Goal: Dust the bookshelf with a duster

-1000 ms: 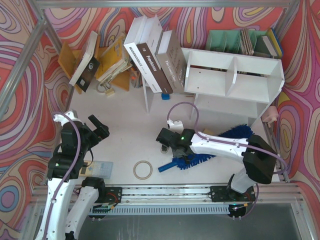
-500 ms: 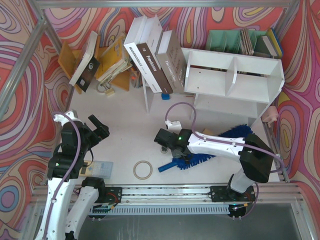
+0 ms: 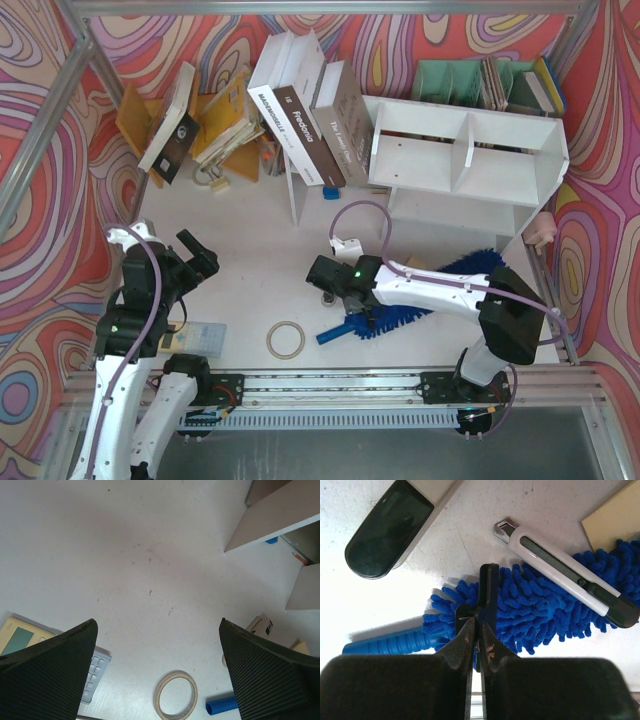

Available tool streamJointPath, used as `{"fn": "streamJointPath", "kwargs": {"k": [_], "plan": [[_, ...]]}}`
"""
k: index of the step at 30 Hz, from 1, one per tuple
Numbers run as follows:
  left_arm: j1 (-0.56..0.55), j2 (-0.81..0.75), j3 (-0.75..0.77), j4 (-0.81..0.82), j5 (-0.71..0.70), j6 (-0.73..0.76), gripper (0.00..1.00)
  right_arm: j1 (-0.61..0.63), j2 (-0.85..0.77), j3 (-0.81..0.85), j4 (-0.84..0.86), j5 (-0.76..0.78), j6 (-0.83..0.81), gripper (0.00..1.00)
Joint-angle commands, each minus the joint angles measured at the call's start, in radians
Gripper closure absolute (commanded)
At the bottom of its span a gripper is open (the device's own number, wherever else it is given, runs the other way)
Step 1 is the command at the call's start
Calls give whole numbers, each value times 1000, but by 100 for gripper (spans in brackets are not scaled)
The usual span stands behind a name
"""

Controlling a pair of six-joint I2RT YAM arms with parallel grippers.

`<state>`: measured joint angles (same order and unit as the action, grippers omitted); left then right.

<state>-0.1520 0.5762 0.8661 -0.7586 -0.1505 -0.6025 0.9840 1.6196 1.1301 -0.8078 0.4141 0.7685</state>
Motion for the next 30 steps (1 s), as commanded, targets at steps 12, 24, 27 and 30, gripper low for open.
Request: {"fn": "streamJointPath", "kwargs": {"k": [12, 24, 27, 30], "plan": [[-3, 1, -19, -11, -12, -8, 2, 13, 12, 87, -97, 105, 50, 87], [-2, -9, -21, -10, -21, -9, 2, 14, 143, 238, -201, 177, 257, 86], [-2, -2, -19, -11, -16, -9, 2, 13, 213, 281, -232, 185, 302, 86], [-2, 3, -19, -9, -10, -8, 2, 14, 242, 306, -261, 182, 337, 86]]}}
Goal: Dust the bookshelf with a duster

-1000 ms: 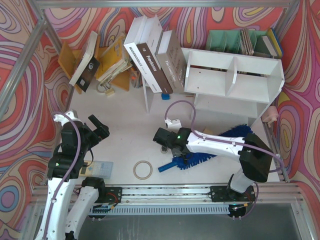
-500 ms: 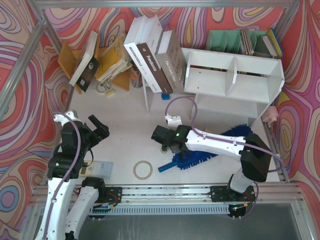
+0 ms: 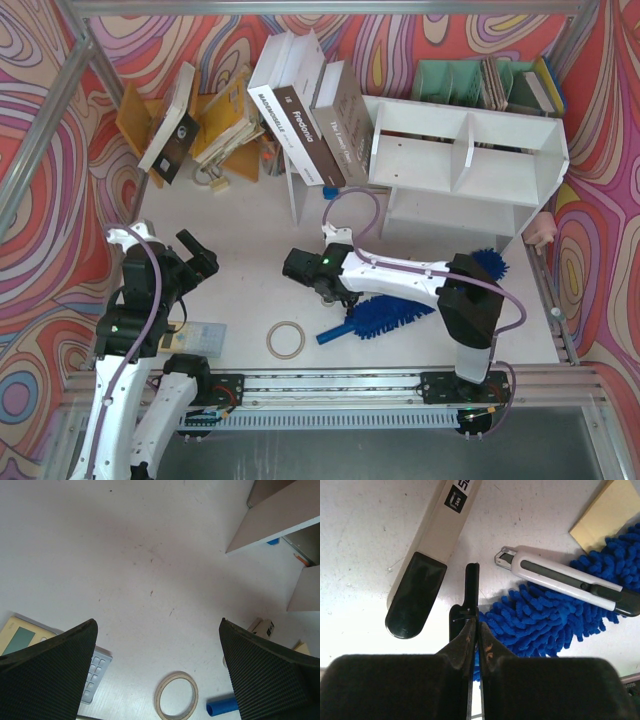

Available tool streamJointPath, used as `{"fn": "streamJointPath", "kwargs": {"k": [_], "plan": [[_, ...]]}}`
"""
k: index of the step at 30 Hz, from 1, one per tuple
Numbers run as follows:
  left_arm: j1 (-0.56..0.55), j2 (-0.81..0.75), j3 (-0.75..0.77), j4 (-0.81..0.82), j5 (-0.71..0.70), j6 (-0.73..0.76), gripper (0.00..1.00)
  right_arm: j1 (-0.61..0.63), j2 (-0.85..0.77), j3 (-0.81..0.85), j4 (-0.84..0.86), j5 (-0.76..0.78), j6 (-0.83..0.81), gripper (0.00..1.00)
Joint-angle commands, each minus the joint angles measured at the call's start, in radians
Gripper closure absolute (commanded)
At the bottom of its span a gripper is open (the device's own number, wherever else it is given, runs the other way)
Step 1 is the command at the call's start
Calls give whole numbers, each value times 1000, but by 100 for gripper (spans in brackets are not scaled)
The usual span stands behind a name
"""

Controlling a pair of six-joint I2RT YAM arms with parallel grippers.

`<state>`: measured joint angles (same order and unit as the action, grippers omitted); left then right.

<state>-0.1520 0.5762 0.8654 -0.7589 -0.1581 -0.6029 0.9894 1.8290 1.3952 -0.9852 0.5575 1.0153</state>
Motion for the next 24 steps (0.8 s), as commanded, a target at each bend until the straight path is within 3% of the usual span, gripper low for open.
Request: {"fn": "streamJointPath", "kwargs": {"k": [1, 17, 24], "plan": [[-2, 5, -19, -7, -2, -8, 2, 6, 38, 43, -85, 38, 93, 86], [-1, 1, -20, -5, 3, -7, 2, -20, 33, 50, -133, 61, 229, 83], [-2, 2, -21, -4, 6, -7, 2, -30, -2, 23, -308, 103, 454, 56]]}}
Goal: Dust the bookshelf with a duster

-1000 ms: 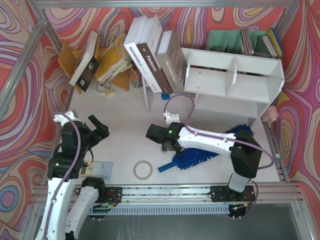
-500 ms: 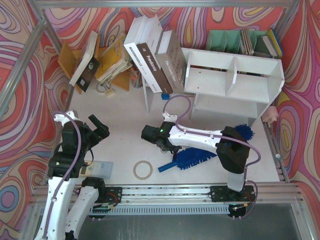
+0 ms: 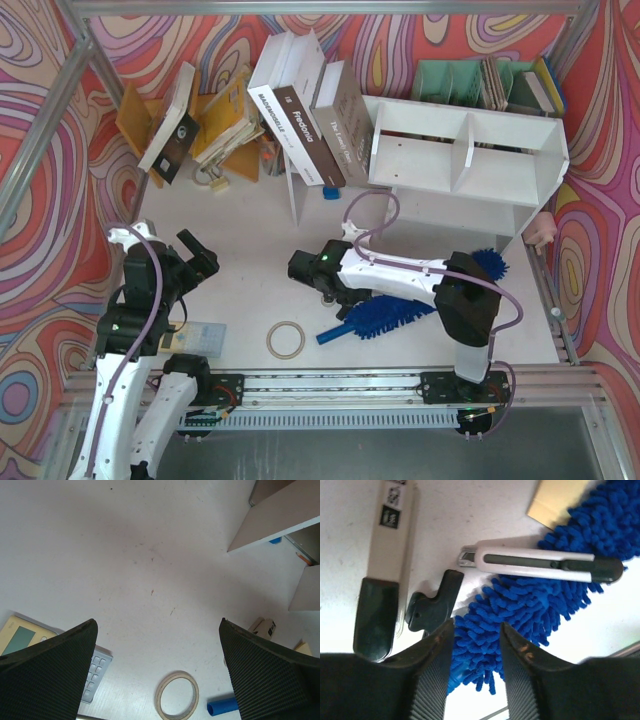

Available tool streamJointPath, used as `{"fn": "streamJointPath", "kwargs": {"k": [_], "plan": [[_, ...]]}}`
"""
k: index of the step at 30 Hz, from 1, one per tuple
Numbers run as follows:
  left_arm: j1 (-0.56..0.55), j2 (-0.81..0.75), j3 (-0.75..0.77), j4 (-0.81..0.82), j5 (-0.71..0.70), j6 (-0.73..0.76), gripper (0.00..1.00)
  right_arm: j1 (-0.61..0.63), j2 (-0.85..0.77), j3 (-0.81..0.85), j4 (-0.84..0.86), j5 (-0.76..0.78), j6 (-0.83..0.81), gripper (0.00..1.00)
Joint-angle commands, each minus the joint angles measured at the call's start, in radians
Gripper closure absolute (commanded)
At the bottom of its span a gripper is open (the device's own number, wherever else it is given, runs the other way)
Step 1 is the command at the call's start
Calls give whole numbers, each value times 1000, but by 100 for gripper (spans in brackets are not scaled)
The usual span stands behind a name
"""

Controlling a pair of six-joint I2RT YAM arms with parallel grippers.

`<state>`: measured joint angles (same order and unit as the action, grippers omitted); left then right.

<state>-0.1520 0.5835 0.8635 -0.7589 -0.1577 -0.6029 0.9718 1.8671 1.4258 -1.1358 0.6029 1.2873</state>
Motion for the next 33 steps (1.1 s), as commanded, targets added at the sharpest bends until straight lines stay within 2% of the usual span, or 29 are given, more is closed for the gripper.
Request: {"fn": "streamJointPath", "kwargs": {"k": [1, 5, 10, 13, 19, 33], "plan": [[-2, -5, -19, -3, 6, -7, 2, -14, -46, -22, -175, 55, 224, 53], [-2, -6, -20, -4, 6, -7, 2, -42, -105, -114, -194, 44, 369, 48], [-2, -2, -20, -1, 13, -8, 2, -123, -212, -220, -149, 3, 459, 41], [-2, 3, -20, 0, 19, -7, 2, -158, -279, -273, -106, -6, 495, 41], [-2, 1, -21, 0, 14, -7, 2, -211, -322, -315, -74, -28, 572, 33], [-2, 3, -20, -3, 9, -7, 2, -264, -329, -411, 59, -75, 684, 34]]}}
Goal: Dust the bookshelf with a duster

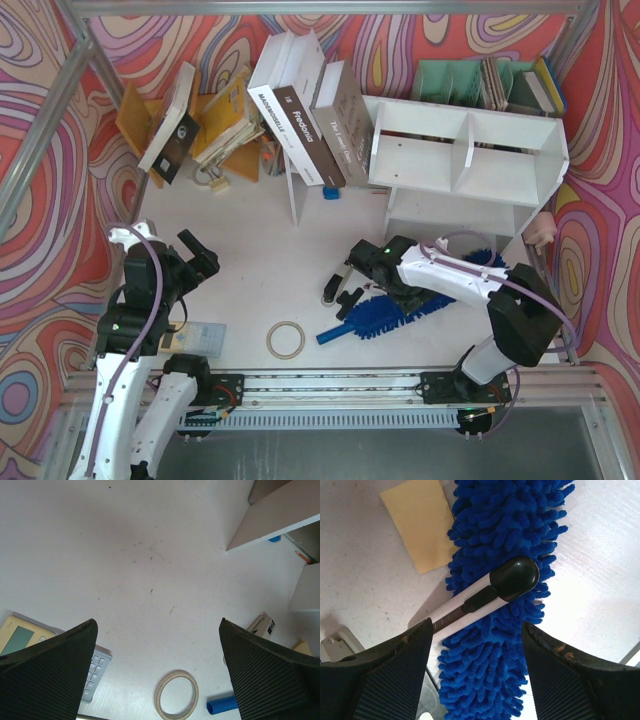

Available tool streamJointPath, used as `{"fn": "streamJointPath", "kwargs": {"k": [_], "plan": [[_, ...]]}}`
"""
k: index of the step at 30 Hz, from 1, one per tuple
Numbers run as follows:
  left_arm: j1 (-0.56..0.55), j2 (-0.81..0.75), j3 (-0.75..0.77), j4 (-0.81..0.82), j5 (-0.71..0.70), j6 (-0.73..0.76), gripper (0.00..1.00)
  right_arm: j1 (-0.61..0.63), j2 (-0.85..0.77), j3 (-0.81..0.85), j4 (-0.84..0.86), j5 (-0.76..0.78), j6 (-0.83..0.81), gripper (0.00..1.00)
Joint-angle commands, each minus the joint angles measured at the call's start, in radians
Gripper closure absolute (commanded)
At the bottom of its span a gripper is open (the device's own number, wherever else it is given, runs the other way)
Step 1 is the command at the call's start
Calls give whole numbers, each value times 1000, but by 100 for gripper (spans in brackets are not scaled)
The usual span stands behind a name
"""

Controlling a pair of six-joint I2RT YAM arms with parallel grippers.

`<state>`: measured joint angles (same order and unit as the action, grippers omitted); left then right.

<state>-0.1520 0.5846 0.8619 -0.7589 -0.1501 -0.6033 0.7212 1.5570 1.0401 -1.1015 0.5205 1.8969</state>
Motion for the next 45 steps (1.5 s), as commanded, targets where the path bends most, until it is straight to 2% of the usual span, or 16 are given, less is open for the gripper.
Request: {"fn": "streamJointPath", "kwargs": {"k": [1, 14, 18, 30, 34, 39, 45], "plan": [[-2, 2, -18, -3, 1, -7, 2, -18, -19, -29, 32, 7, 77, 34], [-1, 3, -18, -3, -2, -6, 2, -59, 31, -67, 60, 30, 78, 40], [-2, 5, -19, -3, -1, -6, 2, -71, 49, -64, 47, 38, 72, 49], [-1, 8, -19, -3, -3, -7, 2, -77, 19, -81, 22, 94, 93, 65], [-1, 9, -18, -3, -3, -6, 2, -84, 12, -93, 28, 96, 92, 64], [-1, 11, -18, -3, -4, -7, 2, -87, 27, -91, 51, 90, 78, 55], [-2, 9, -17, -3, -5, -7, 2, -104, 62, -78, 58, 101, 69, 52]]}}
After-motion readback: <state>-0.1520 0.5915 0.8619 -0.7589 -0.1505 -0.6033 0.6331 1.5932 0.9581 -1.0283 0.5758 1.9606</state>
